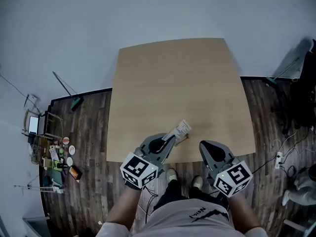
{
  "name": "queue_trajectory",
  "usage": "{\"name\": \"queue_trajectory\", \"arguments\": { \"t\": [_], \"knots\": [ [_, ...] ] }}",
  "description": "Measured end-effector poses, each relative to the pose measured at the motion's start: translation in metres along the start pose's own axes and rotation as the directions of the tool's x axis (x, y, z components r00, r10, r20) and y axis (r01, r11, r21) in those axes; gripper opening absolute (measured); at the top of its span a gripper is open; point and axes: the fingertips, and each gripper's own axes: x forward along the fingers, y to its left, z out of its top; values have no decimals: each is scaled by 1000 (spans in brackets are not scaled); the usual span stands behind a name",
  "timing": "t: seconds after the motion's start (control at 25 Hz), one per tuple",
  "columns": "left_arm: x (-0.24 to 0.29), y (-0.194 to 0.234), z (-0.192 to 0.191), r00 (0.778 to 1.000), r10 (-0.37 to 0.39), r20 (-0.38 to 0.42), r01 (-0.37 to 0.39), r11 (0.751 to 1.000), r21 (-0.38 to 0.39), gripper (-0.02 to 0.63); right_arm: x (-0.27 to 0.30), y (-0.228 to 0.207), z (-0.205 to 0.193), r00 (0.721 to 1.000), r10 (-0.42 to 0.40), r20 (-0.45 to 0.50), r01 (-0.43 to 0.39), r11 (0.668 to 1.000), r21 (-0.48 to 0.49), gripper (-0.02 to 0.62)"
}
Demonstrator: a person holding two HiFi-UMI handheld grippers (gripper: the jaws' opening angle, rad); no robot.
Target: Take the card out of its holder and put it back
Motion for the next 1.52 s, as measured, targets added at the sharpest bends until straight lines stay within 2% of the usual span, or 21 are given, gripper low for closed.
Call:
{"name": "queue_trajectory", "arguments": {
  "t": [0.24, 0.48, 0.64, 0.8, 1.32, 1.52],
  "knots": [
    [-32, -24, 32, 1000, 13, 18, -13, 1000, -8, 25, -7, 17, 23, 999, 34, 34, -32, 998, -48, 12],
    [-43, -41, 55, 999, -1, 52, 3, 999, -50, 26, -12, 22, 45, 997, 49, 56, -44, 996, -79, 12],
    [-52, -55, 63, 999, -18, 51, 18, 1000, -7, 25, -18, 30, 53, 996, 54, 69, -47, 994, -96, 12],
    [-57, -61, 64, 999, -20, 43, 19, 1000, 19, 25, -21, 34, 56, 996, 52, 73, -45, 994, -103, 12],
    [-46, -47, 46, 1000, -27, 10, 27, 1000, -10, 25, -14, 25, 46, 998, 31, 58, -26, 996, -85, 12],
    [-33, -24, 34, 999, -38, 1, 38, 998, 47, 25, 0, 17, 47, 997, 22, 72, -16, 996, -86, 12]
  ]
}}
